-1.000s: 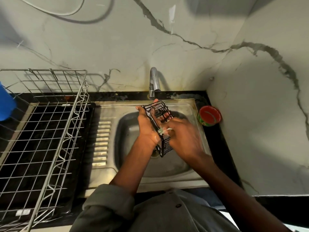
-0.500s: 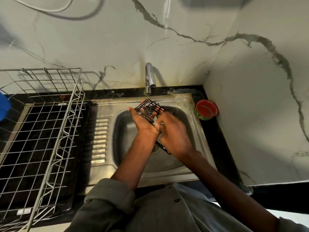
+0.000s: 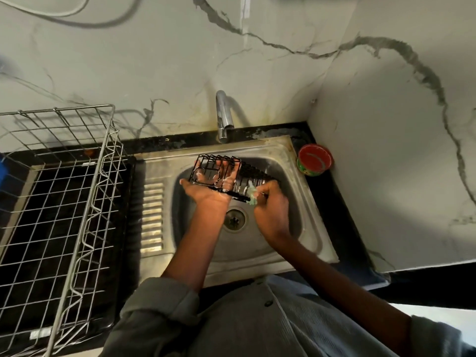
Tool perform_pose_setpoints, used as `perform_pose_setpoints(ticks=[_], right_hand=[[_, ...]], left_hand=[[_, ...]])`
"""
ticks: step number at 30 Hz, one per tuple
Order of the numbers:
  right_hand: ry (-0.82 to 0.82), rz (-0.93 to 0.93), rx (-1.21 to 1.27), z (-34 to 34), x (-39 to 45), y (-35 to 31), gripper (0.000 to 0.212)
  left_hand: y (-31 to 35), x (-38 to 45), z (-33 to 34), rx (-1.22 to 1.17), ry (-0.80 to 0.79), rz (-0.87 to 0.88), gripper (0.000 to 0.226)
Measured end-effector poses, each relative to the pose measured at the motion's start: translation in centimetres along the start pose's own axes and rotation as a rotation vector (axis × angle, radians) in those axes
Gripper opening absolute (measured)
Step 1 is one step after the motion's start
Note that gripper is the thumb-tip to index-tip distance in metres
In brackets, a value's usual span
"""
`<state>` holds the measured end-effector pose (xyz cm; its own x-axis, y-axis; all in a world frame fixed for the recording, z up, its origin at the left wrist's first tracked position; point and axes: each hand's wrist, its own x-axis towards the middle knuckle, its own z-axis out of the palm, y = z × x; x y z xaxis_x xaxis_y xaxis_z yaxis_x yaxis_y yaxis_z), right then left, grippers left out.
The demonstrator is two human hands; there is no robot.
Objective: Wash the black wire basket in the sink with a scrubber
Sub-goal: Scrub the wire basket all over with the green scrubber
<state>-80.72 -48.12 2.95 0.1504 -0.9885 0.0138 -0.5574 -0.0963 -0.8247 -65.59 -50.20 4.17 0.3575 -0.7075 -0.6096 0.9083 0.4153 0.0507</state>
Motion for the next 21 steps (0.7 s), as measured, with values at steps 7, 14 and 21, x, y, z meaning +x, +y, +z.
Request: perform_pose_setpoints(ticks=[7,14,21], right_hand=[[-0.086,-0.298,0.139,1.9,-0.2,-5.0,0.021],[-0.022,-0.027,-0.087,0.3,0.0,1.1,0.039],[-0.115,-0.307,-0.059,1.4,-0.6,-2.2,0.017]], left_hand=[[-0.3,0.9,-1.2,0.092,0.213,0.026,0.062],[-0.4,0.7,-1.4,0.033,0.120,-0.074,0.065],[0.3,1.6,-1.1,0.144,0.279,0.031,0.071]])
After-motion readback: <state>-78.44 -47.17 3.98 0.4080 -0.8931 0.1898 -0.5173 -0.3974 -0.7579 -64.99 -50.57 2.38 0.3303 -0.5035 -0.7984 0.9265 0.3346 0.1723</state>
